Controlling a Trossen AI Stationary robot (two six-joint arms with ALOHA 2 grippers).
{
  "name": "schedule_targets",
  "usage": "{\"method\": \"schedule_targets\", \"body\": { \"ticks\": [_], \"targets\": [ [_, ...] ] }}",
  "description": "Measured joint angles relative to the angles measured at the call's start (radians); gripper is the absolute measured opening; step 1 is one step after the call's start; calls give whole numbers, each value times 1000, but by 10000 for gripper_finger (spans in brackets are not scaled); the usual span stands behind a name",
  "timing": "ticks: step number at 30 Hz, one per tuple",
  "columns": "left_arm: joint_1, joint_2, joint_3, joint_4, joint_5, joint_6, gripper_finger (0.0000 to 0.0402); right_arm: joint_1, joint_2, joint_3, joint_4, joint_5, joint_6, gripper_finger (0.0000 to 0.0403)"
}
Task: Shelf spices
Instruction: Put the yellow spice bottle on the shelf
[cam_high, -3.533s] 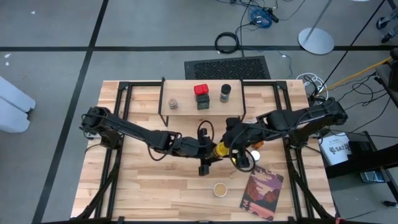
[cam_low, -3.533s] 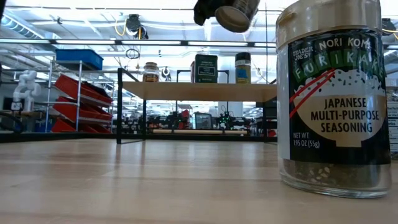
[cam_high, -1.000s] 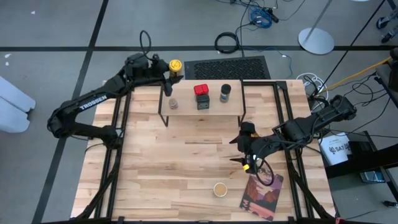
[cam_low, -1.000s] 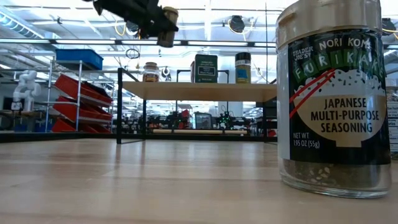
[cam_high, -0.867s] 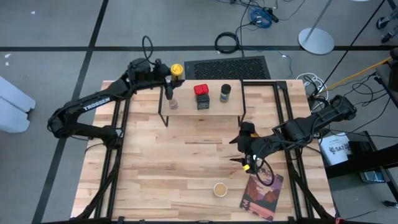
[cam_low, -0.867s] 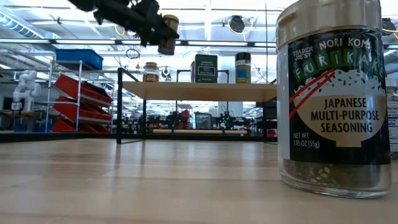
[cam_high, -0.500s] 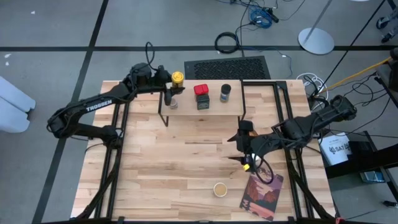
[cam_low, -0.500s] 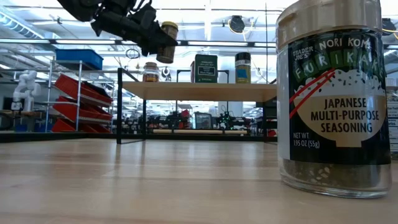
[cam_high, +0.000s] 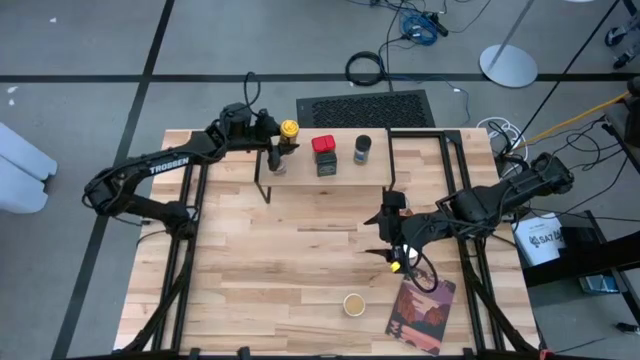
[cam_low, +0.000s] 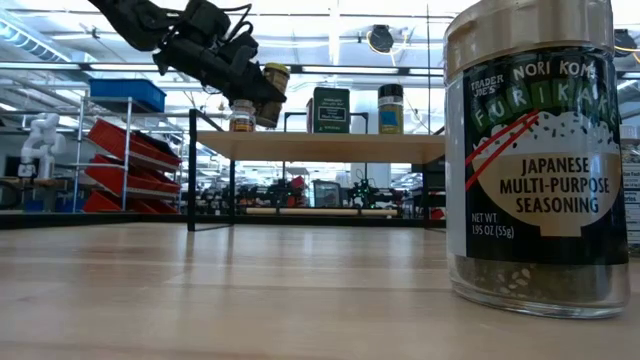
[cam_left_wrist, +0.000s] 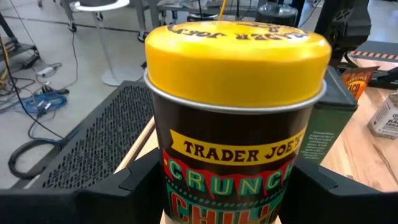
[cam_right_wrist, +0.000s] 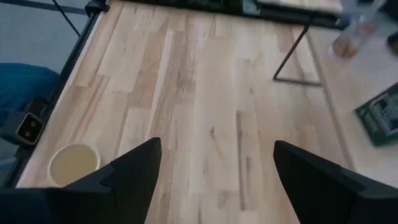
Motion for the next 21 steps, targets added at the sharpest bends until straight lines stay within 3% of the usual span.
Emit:
{"method": "schedule_targets", "body": {
  "ticks": [5,8,11,16,21],
  "targets": [
    [-1,3,0,9,0,0,240,-52,0,2,109,125,-122,299],
    [-1,3,0,18,0,0,240,-175,3,47,185,89,-254,299],
    [-1,3,0,33,0,2,240,-357,15,158,214,-77,-348,299],
    [-1,3,0,71,-1,8,240,-661,121,395,132,-464,-448,299],
    [-1,3,0,108,24,6,240,-831,298,630,51,-725,-528,299]
  ]
}}
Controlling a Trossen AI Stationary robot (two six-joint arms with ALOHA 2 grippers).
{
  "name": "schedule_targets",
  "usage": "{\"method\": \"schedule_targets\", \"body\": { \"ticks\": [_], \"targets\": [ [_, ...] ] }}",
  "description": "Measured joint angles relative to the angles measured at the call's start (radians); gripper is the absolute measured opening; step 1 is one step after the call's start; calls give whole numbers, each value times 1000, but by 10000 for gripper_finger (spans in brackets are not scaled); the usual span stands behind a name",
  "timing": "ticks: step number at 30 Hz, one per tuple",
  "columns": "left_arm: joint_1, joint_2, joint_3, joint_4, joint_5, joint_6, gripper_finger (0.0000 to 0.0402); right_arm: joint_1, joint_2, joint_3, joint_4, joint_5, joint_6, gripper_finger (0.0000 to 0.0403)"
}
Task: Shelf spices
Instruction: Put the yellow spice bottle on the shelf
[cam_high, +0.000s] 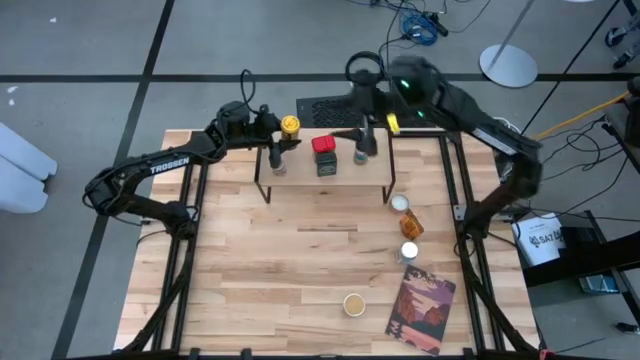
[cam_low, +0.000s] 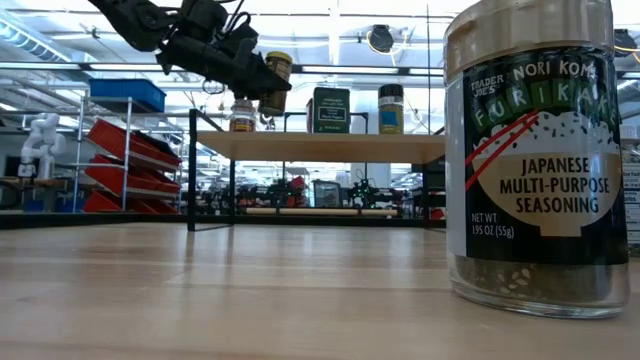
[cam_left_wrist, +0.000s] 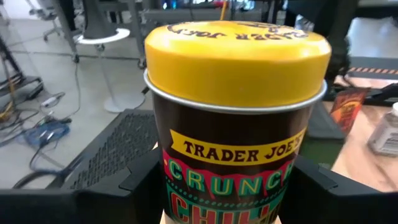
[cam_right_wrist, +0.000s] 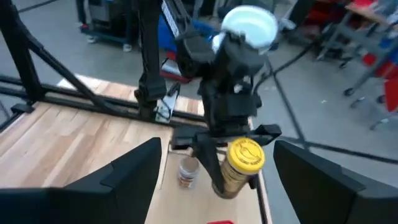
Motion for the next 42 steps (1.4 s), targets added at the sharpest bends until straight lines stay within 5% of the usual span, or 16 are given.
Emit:
{"method": "schedule_targets", "body": {
  "ticks": [14,42],
  "targets": [
    [-3,0,0,20,53,26,240,-73,403,319,-115,-75,-33,319],
    [-23,0,1,19,48,73,240,-95,481,331,-66,-192,7,339]
  ]
}}
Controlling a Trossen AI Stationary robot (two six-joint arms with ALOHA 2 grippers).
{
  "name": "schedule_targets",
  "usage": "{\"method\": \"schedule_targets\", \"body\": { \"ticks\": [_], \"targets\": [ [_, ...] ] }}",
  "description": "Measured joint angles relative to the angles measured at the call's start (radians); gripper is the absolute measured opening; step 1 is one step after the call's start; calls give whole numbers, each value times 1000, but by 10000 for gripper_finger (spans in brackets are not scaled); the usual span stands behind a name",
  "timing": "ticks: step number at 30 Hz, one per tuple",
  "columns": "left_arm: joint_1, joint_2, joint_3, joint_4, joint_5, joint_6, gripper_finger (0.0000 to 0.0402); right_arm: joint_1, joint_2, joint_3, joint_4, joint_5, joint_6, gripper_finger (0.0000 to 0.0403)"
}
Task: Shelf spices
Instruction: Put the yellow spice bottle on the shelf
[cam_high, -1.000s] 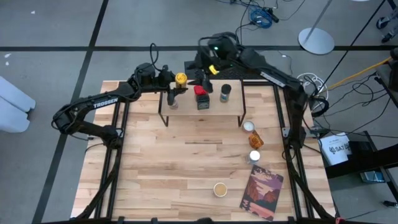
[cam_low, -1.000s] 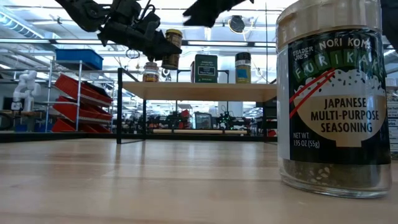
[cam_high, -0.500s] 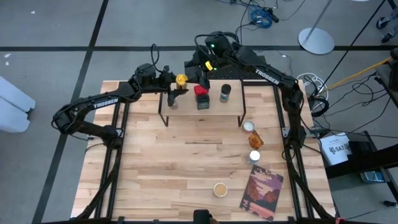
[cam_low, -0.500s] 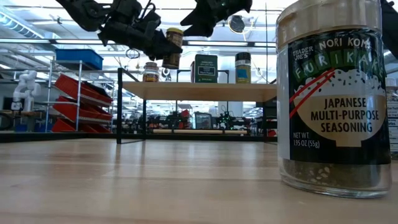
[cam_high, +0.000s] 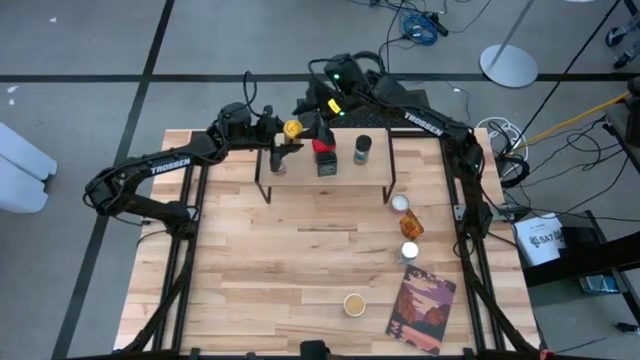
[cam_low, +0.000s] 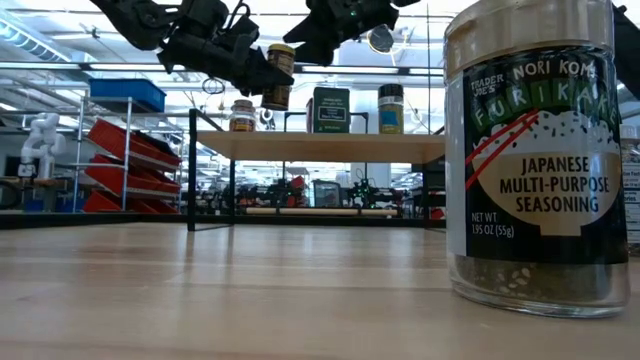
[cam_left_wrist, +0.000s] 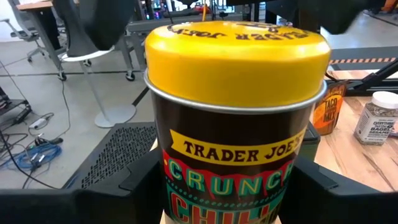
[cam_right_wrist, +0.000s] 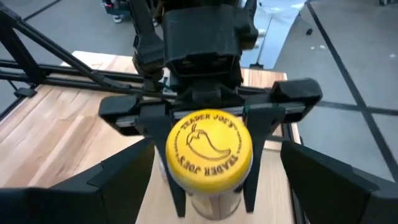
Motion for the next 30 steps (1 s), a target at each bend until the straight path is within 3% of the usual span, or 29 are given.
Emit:
{"method": "schedule_targets", "body": {
  "ticks": [6,30],
  "targets": [
    [0,0,0,0,0,0,240,12,10,0,28,44,-11,339],
    [0,0,0,5,-2,-1,240,26,12,0,17,43,20,336]
  ]
}}
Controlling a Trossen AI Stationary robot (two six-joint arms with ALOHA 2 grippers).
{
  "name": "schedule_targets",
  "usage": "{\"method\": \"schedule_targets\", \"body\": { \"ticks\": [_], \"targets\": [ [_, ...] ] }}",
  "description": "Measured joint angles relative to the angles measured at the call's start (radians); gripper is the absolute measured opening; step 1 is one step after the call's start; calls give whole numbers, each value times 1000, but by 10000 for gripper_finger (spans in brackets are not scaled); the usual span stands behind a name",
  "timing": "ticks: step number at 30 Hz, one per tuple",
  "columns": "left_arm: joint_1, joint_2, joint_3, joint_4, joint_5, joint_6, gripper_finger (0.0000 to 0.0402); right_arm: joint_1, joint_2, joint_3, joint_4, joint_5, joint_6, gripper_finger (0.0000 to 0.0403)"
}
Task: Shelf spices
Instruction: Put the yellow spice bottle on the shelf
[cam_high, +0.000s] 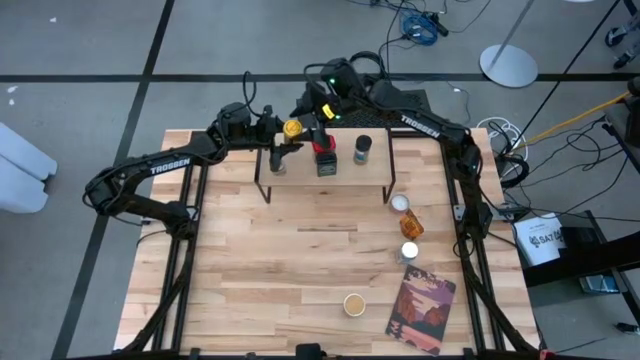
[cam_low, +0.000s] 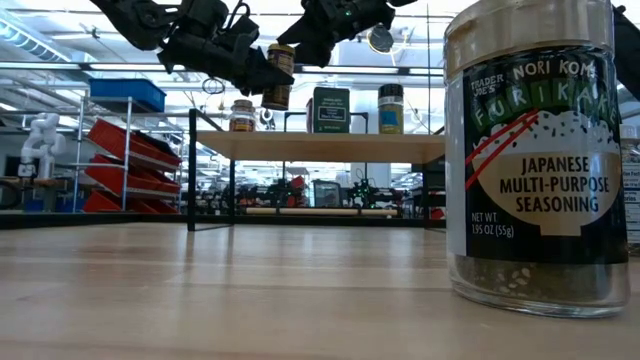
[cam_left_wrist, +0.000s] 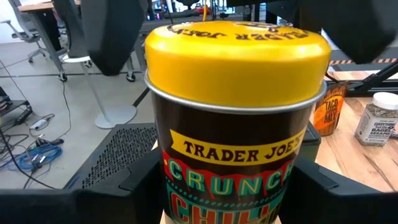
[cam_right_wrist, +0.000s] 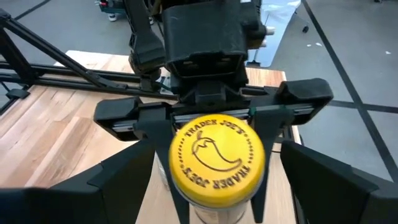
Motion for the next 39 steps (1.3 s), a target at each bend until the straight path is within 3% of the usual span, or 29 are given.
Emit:
{"method": "schedule_targets", "body": {
  "ticks": [6,27,39],
  "targets": [
    [0,0,0,0,0,0,240,1,18,0,-4,0,3,328],
    [0,0,0,-9,1,-2,240,6,29,0,16,1,-7,225],
    [0,0,0,-10,1,-20,240,3,29,0,6,-1,-8,226]
  ]
}}
